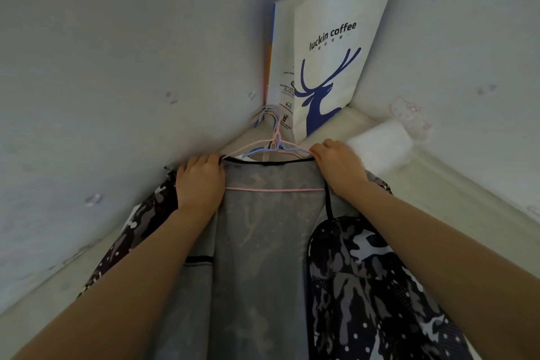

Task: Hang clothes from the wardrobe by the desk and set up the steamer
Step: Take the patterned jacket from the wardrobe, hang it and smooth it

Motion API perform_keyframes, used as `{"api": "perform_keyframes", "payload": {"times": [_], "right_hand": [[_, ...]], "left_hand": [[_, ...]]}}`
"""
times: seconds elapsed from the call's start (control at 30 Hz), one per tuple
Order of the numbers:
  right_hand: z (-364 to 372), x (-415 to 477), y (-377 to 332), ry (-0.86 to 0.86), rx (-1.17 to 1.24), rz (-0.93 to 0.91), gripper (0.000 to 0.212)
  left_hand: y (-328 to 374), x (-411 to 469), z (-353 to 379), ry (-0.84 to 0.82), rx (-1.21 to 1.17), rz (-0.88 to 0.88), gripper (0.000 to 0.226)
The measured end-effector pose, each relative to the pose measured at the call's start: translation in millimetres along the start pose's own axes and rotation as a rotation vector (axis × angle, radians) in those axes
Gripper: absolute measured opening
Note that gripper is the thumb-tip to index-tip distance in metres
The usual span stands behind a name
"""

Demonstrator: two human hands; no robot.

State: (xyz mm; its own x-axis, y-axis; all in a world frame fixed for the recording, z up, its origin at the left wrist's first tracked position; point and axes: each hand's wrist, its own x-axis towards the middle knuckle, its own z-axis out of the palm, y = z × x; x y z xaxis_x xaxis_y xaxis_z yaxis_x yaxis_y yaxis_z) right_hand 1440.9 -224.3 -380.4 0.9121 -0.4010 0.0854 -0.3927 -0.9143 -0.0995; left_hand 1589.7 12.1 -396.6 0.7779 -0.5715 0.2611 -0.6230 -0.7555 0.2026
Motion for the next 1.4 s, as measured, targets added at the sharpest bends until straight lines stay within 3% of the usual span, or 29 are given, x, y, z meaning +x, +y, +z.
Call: {"api": "perform_keyframes", "payload": {"times": [0.23, 0.5, 0.73, 0.97, 1.13, 1.4], "right_hand": [[-7.7, 0.2, -2.2, -0.148, 0.05, 0.009, 0.02], [-27.2, -33.9, -14.7, -0.201, 0.097, 0.071, 0.055], [-48.7, -91.2, -41.8, -0.224, 0.097, 0.127, 0.057], [-54.7, -198.3, -101.4, -0.25, 0.072, 0.207, 0.06], [-55.4, -268.6, -137.6, -0.259, 0.076, 0.249, 0.062], [-53.8, -383.1, -197.8, -0.267, -0.016, 0.324, 0.054]], "left_hand": [[3.4, -0.5, -2.0, -0.101, 0.013, -0.034, 0.022], [9.1, -28.9, -18.1, -0.177, 0.02, -0.027, 0.051], [27.3, -80.3, -38.9, -0.266, -0.006, 0.016, 0.05], [34.4, -158.1, -68.1, -0.285, -0.154, 0.089, 0.038], [27.5, -225.5, -96.5, -0.354, -0.199, 0.168, 0.043], [18.1, -339.4, -140.4, -0.436, -0.182, 0.311, 0.04]]}}
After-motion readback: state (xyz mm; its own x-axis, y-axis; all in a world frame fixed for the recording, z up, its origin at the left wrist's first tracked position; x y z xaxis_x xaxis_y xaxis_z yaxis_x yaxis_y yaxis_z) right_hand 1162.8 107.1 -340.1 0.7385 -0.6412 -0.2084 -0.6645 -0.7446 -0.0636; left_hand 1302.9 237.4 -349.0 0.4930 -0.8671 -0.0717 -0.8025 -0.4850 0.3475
